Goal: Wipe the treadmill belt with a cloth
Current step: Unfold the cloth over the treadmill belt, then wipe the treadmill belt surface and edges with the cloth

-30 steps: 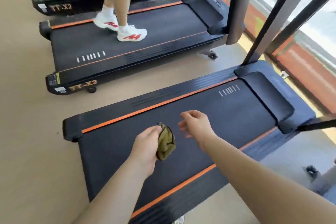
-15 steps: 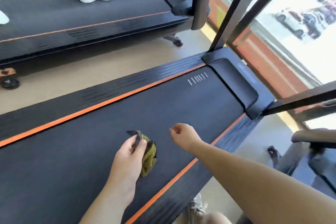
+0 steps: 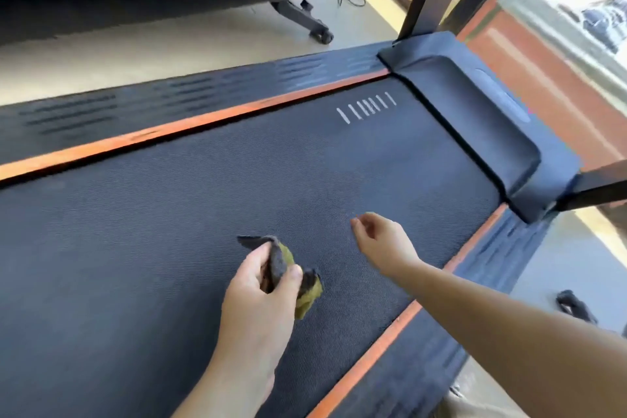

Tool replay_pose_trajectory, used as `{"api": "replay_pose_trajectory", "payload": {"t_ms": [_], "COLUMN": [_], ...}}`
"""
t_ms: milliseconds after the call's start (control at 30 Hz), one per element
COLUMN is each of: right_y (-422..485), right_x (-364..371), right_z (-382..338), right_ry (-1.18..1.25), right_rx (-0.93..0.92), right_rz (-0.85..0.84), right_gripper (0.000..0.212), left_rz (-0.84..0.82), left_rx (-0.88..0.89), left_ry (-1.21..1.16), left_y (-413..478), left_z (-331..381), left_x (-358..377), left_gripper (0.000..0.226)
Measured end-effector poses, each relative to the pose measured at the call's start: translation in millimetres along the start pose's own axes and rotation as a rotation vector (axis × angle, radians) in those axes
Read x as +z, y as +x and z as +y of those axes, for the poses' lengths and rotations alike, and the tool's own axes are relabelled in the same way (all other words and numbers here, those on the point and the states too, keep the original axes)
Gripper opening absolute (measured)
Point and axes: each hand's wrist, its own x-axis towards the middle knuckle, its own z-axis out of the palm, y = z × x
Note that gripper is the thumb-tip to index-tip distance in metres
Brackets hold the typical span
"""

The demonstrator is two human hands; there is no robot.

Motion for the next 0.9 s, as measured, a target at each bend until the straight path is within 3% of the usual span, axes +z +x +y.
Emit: {"api": "replay_pose_trajectory", "payload": {"t_ms": [133,300,367,467,733,900], "right_y": [73,157,184,222,302,302], "right_x": [-11,-22,-30,-49,-59,-48], "right_z": [81,148,172,206,228,230], "right_ry": [-0.079,-0.087,-0.127,-0.216,-0.258,-0.228], "right_rx": [-0.026,-0.091,-0.148,-0.246,-0.493,-0.512], "right_rz": [0.077,0.188,0.260,0.304,0.245,0.239], "right_gripper": [0.028,0.023,0.026,0.035,0.027,0.035], "left_rz": [0.040,-0.147,-0.220,-0.164,0.068,0.062], "left_rx": [0.185,0.615,0.558,0.482,0.610,0.596], "left_ry": [0.118,0.635,0.975,1.343,1.505,1.551], "left_y": [56,131,160,193,220,220], "left_z": [-23,-51,-64,-90,-125,-127], "left_x": [88,208,247,285,308,309], "left_gripper": [0.043,0.062,0.076,0.087,0.076,0.074]}}
